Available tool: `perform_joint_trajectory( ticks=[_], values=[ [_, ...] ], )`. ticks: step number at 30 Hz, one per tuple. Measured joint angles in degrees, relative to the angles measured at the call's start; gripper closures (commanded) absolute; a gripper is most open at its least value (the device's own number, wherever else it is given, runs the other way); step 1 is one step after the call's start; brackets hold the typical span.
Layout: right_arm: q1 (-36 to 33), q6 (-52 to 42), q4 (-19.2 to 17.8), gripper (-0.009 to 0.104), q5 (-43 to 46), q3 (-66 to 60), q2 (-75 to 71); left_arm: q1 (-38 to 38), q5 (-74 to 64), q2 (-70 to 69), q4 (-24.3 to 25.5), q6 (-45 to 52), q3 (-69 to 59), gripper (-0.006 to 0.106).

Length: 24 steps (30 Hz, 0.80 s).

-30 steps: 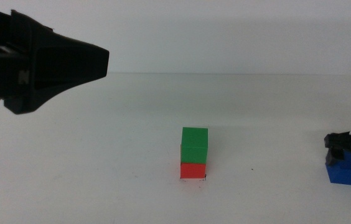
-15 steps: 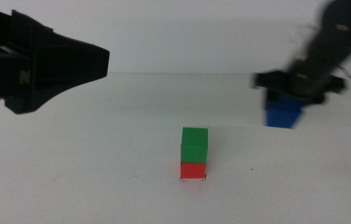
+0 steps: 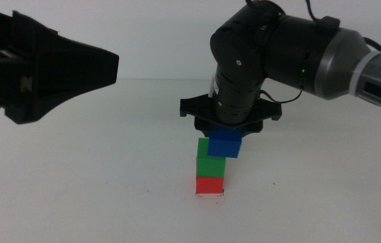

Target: Stack red cubes first, then green, then blue cubes in a specific spot.

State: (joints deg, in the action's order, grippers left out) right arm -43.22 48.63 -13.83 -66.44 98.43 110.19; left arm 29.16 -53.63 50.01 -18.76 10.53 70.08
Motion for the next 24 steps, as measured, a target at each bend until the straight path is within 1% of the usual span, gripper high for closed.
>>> perform_joint_trajectory(
  ticks=[3,15,18,19,21,24],
  values=[
    [-0.1,1.2,0.0,0.094,1.3,0.3,0.4,0.0,0.0,0.0,0.0,0.0,0.0,0.007],
    [-0.1,1.6,0.7,0.094,2.0,2.9,4.2,0.0,0.0,0.0,0.0,0.0,0.0,0.007],
    [-0.1,1.3,0.8,0.092,2.1,2.9,4.5,0.0,0.0,0.0,0.0,0.0,0.0,0.007],
    [-0.1,1.3,0.8,0.089,2.1,2.9,4.6,0.0,0.0,0.0,0.0,0.0,0.0,0.007],
    [-0.1,1.3,0.7,0.077,2.1,2.9,4.7,0.0,0.0,0.0,0.0,0.0,0.0,0.007],
    [-0.1,0.7,0.7,0.054,2.2,3.0,4.8,0.0,0.0,0.0,0.0,0.0,0.0,0.007]
  ],
)
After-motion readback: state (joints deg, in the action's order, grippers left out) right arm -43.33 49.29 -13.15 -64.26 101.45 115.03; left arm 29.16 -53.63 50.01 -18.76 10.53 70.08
